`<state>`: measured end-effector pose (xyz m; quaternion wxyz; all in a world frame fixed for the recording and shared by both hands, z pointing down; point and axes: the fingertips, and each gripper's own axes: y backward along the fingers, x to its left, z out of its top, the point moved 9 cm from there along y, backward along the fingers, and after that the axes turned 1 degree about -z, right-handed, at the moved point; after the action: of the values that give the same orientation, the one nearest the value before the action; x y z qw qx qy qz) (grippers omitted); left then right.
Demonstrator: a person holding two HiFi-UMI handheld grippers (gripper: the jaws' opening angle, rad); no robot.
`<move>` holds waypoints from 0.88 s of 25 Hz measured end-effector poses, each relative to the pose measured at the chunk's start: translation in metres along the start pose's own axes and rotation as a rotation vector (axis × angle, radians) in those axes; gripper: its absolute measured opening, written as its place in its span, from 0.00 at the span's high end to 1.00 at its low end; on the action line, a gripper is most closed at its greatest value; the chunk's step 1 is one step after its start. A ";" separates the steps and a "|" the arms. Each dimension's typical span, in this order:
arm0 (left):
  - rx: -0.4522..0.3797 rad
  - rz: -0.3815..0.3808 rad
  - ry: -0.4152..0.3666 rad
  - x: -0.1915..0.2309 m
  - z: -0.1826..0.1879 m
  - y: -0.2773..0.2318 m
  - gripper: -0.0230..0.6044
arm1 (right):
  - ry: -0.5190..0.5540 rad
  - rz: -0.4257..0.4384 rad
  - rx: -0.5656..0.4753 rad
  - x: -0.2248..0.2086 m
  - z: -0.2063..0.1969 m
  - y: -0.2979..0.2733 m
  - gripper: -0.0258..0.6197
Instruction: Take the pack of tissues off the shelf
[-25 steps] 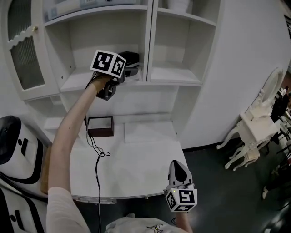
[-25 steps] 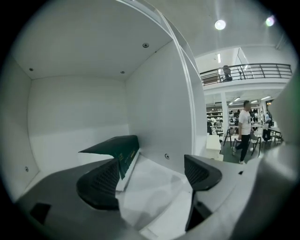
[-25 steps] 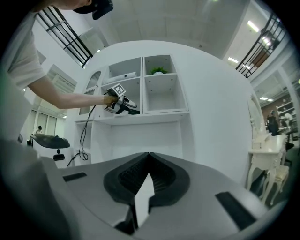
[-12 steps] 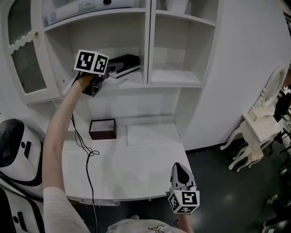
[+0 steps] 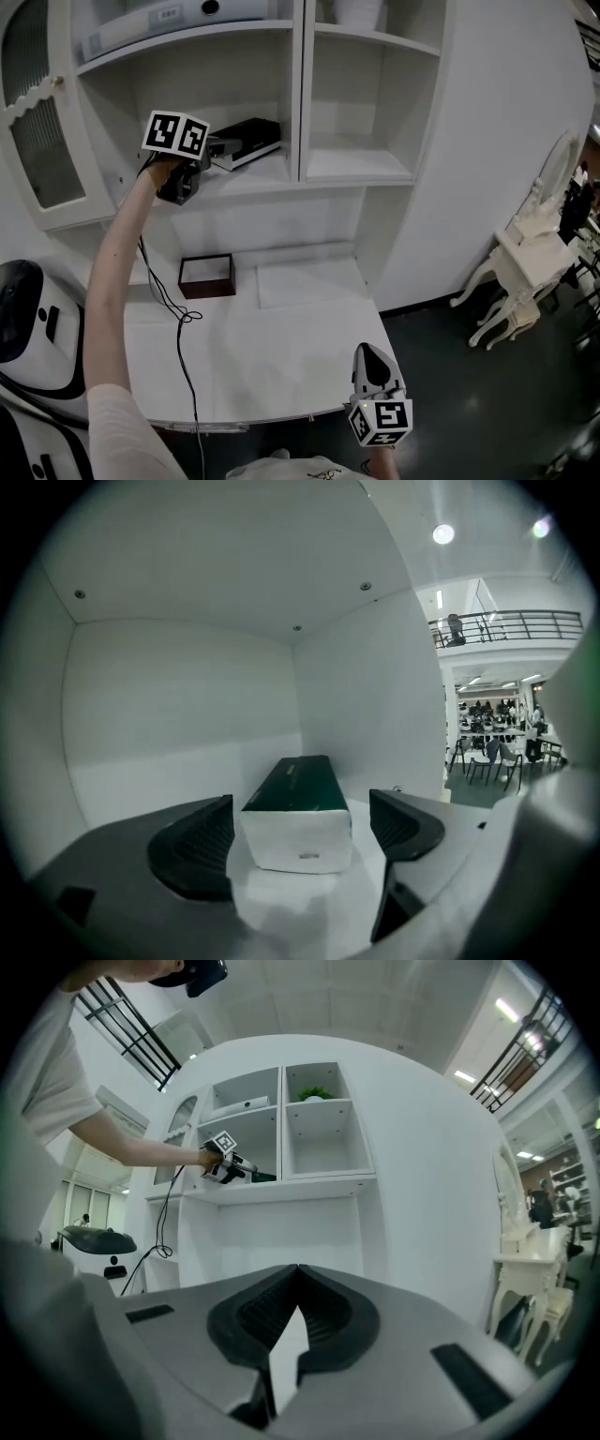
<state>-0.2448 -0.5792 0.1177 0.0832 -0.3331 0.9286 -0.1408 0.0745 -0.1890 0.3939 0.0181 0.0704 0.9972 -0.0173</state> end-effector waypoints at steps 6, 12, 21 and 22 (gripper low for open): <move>-0.007 -0.053 0.082 0.018 -0.006 -0.013 0.26 | -0.008 -0.016 0.025 -0.002 0.000 0.000 0.96; -0.012 -0.140 0.138 0.023 -0.014 -0.025 0.26 | 0.016 -0.026 0.034 -0.005 0.002 -0.001 0.96; 0.005 -0.145 0.131 0.022 -0.013 -0.032 0.27 | 0.016 -0.014 0.043 -0.007 0.003 -0.009 0.96; 0.005 -0.141 0.131 0.022 -0.013 -0.032 0.27 | 0.015 -0.011 0.042 -0.007 0.003 -0.010 0.96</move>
<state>-0.2462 -0.6141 0.1387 0.0128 -0.3875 0.9059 -0.1704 0.0797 -0.1999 0.3916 0.0089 0.0655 0.9971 -0.0381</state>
